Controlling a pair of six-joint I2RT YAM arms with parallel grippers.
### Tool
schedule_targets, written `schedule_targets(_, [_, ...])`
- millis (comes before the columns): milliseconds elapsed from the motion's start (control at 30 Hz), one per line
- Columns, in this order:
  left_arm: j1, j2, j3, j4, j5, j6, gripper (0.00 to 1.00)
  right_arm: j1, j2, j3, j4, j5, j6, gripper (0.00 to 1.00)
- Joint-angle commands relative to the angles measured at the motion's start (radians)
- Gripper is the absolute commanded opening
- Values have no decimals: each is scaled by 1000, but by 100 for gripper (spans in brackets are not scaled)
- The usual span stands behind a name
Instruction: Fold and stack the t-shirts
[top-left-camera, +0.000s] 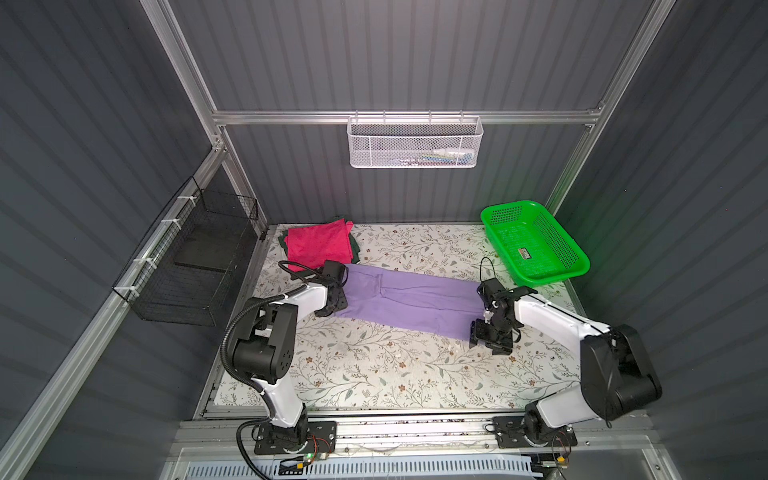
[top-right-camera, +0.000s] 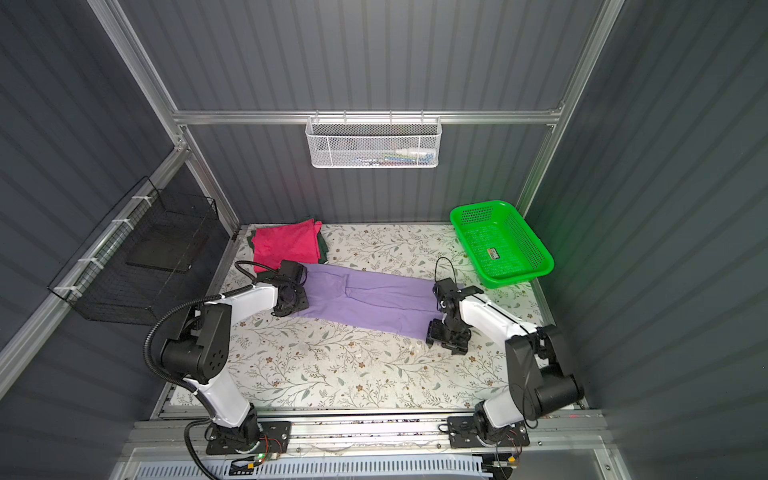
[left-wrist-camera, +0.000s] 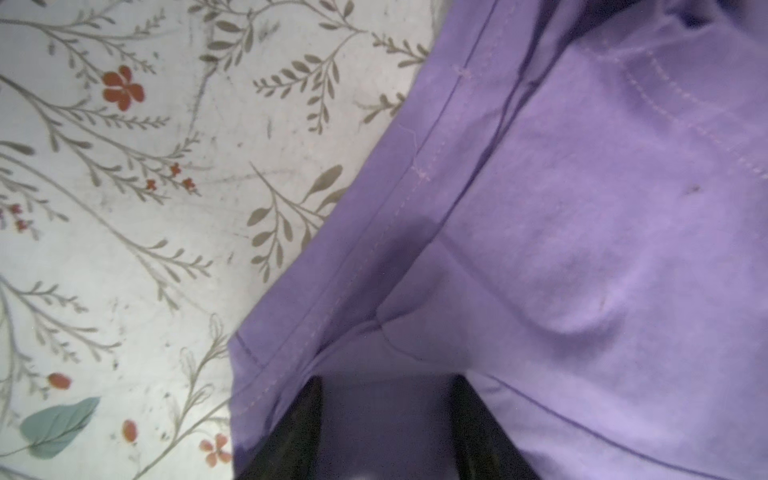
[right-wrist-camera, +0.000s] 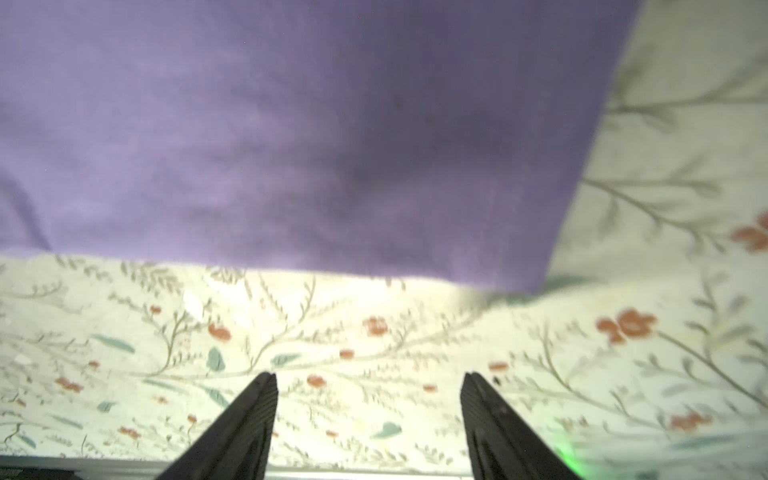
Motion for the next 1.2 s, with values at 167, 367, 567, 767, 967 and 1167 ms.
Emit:
schedule_targets(167, [5,-77,74,-3,88,85,51,-20,108,303,-41,91,-101,79])
schedule_targets(367, [-5,16,151,-15,170,69,51,-27,358,476,97,140,-167,80])
schedule_targets(567, [-26,51,130,-1,180,50,51,-70,470,486,219,114,-164,76])
schedule_targets(767, [-35,98,121,18,197,22,51,-84,525,459,226,73,-147,75])
schedule_targets(967, [-46,164,161,17,207,25,51,-81,491,359,216,-14,-130,72])
schedule_targets(1167, [-102,250,238,-9,207,45,51,-68,384,164,260,-83,-84,70])
